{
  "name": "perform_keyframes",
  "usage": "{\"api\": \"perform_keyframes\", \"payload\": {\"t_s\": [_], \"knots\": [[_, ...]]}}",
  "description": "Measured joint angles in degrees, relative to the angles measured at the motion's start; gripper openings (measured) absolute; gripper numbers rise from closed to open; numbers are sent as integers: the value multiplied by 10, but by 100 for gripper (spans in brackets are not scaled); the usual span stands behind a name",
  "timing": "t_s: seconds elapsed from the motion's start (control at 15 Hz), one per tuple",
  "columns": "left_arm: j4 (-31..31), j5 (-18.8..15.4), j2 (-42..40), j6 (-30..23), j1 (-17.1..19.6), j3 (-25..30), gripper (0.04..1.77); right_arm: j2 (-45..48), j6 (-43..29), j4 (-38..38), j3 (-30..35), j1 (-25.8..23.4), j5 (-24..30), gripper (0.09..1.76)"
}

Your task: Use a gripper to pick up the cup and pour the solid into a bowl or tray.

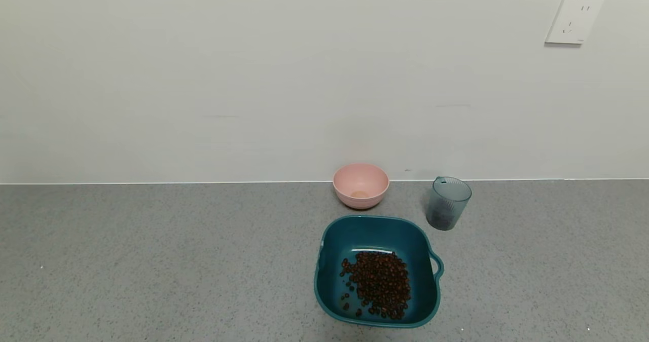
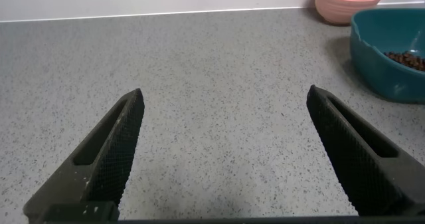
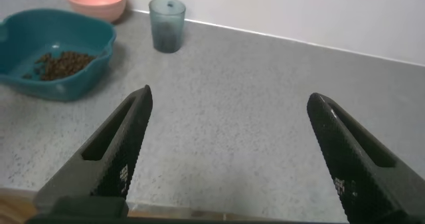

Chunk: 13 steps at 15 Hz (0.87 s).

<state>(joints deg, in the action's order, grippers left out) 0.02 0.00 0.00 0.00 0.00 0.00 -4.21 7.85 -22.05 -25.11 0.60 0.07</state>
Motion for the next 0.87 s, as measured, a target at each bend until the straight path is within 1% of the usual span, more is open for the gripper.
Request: {"api": "perform_keyframes", "payload": {"t_s": [0.07,0.27,0.4,0.67,0.8,0.87], "knots": [[0,0,0,0,0,0,176,15,-5,16,25,0,3,170],[0,0,0,0,0,0,176,36,-20,130,106,-1,5,170],[0,0,0,0,0,0,176,40,-21,174,154,-1,5,170],[0,0,0,0,0,0,176,43,-23,185,203,-1,5,170],[0,0,0,0,0,0,176,43,-22,212,230,-1,5,170],[0,0,0,0,0,0,176,43,-26,214,241,-1,5,170]]}}
